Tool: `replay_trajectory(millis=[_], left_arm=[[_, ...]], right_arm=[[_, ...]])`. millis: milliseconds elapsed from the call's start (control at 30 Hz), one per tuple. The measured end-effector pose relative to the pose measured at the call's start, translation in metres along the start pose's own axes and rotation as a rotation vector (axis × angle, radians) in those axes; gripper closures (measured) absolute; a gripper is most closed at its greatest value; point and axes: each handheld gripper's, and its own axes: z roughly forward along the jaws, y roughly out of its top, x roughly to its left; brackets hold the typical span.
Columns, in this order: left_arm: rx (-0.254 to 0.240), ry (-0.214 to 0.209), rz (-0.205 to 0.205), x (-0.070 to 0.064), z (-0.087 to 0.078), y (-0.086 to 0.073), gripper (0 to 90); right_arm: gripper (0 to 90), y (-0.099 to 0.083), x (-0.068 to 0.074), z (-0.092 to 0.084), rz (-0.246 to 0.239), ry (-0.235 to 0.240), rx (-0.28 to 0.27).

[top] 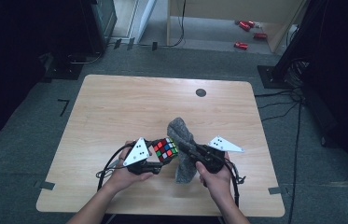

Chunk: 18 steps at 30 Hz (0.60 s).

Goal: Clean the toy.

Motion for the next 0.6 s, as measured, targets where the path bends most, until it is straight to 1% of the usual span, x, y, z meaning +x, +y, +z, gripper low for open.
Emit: replay_trajectory(millis=[33, 67, 100, 133, 167, 200, 233, 267, 333, 400, 433, 500, 533, 600], left_arm=[[0.011, 0.000, 0.010, -0.001, 0.001, -0.001, 35.0], [0.014, -0.003, 0.011, -0.002, 0.002, -0.001, 35.0], [0.011, -0.005, 0.010, -0.002, 0.002, -0.001, 35.0], [0.003, -0.006, 0.005, -0.002, 0.000, -0.001, 35.0], [-0.003, -0.004, 0.003, -0.001, -0.001, 0.000, 35.0], [-0.009, -0.003, -0.001, 0.000, -0.002, 0.001, 35.0], [-0.015, 0.002, -0.007, 0.001, -0.003, 0.001, 35.0], [-0.014, 0.006, -0.010, 0.002, -0.004, 0.001, 35.0], [-0.004, 0.008, -0.016, 0.003, -0.002, 0.000, 35.0], [0.015, 0.001, -0.012, 0.001, 0.000, -0.001, 35.0], [0.023, 0.001, -0.005, 0.000, 0.002, -0.001, 35.0], [0.021, -0.003, -0.006, -0.001, 0.002, -0.001, 35.0], [0.016, -0.002, -0.006, -0.001, 0.001, 0.000, 35.0], [0.007, -0.004, -0.005, -0.001, -0.001, 0.003, 35.0]], right_arm=[[71.8, 0.001, 0.006, 0.001, -0.013, 0.022, -0.005], [71.8, 0.002, 0.013, 0.002, -0.036, 0.032, -0.007], [71.8, 0.003, 0.018, 0.003, -0.061, 0.028, -0.014], [71.8, 0.003, 0.020, 0.003, -0.070, 0.026, -0.014], [71.7, 0.004, 0.019, 0.003, -0.069, 0.029, -0.018], [71.7, 0.003, 0.015, 0.003, -0.056, 0.025, -0.015], [71.7, 0.003, 0.012, 0.003, -0.053, 0.011, -0.011], [71.7, 0.001, 0.006, 0.003, -0.045, -0.013, -0.002], [71.8, -0.001, 0.000, 0.003, -0.006, -0.020, 0.009], [71.8, -0.001, 0.004, 0.004, -0.012, -0.008, 0.007], [71.8, 0.000, 0.009, 0.004, -0.025, 0.013, 0.000], [71.8, 0.002, 0.016, 0.005, -0.048, 0.021, -0.006], [71.7, 0.003, 0.017, 0.005, -0.048, 0.020, -0.008], [71.6, 0.002, 0.012, 0.004, -0.027, 0.014, -0.012]])
